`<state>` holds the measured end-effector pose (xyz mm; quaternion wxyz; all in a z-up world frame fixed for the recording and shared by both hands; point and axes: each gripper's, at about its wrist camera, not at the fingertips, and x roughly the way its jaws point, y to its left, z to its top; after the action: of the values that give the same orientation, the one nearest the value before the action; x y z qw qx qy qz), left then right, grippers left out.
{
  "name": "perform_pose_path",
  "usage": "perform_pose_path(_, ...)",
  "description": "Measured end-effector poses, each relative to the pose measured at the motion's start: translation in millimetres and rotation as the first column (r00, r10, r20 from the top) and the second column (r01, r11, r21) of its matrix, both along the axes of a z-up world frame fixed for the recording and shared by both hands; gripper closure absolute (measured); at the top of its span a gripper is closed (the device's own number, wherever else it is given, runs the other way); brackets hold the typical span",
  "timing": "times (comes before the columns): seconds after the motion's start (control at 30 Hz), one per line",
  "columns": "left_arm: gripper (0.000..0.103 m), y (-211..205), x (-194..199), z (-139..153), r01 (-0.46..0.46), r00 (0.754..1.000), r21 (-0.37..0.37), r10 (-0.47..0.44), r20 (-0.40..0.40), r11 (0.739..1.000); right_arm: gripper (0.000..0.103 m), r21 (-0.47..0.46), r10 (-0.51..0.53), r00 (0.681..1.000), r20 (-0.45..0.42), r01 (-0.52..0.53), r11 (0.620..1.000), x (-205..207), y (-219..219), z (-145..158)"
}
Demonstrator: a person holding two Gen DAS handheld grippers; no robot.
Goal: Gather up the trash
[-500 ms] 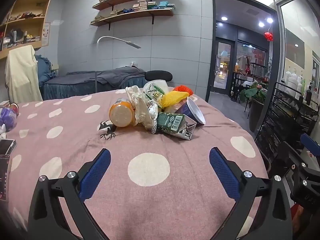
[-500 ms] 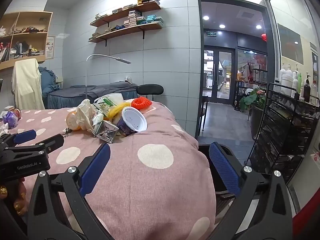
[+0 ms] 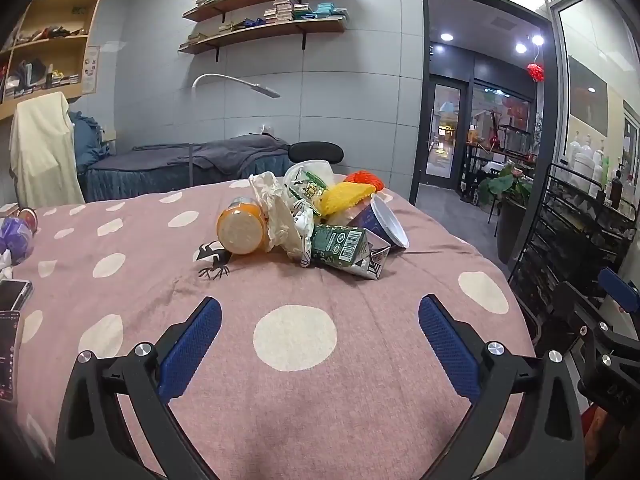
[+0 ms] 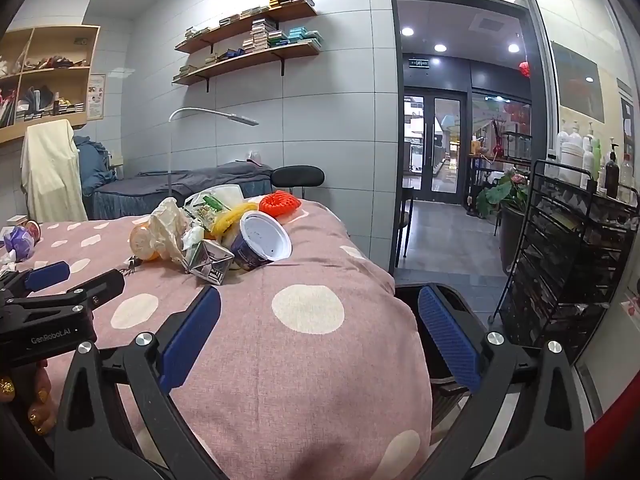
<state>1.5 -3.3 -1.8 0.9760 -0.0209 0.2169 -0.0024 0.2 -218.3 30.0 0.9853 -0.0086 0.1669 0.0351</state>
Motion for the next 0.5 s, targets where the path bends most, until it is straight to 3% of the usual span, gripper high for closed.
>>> perform_pose_path(0.5, 0.006, 0.4, -0.9, -0.1, 0.009, 1.000, 0.003, -0.009, -0.013, 1.000, 0.005, 0.003, -0.012, 1.000, -0.002, 0.012, 1.000, 0.7, -3.6, 1.6)
